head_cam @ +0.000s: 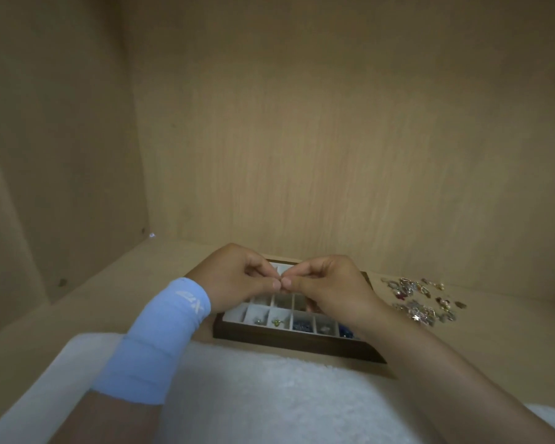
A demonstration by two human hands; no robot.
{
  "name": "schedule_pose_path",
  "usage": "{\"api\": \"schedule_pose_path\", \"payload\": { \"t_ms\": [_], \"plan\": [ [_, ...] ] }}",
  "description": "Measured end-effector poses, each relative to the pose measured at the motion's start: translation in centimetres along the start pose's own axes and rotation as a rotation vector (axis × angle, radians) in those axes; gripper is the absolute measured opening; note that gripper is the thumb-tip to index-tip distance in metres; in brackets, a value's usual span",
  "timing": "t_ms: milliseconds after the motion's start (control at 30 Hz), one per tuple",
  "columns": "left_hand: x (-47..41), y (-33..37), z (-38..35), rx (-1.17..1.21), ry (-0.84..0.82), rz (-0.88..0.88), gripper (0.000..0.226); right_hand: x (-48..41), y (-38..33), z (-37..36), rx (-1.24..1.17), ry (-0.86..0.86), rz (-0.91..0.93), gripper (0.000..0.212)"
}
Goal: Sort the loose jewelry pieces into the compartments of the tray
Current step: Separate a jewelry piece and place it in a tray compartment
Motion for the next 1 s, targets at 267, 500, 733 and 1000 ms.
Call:
{"api": "schedule_pose_path", "payload": {
  "t_ms": [267,500,733,1000],
  "plan": [
    [0.8,-2.8,0.8,-0.227,-0.115,0.158,0.008,-1.0,0.0,-4.9,0.623,-0.188,0.182,0.011],
    [0.5,-3.3,0.5,-0.354,-0.099,0.169,0.01,-0.8,-0.4,-5.6,0.816,-0.131,0.284,0.012],
    [0.4,-3.0,-1.0,-0.463,-0.113,0.165,0.013,0.0,-0.6,-5.1,0.912,-0.136,0.329,0.016],
    [0.4,-3.9,-0.9,-0.425,-0.107,0.183,0.01,1.0,-0.3,-5.7,0.868,-0.264,0.303,0.026]
  ]
}}
Point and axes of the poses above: each hand's wrist, its own x-axis away from the middle knuckle, its own z-axis out of the back of the hand, y = z × x, the point moved 7 cm from there along -x, towards the middle knuckle, and after that the axes turned 5 degrees about y, right-handed, at the moved point
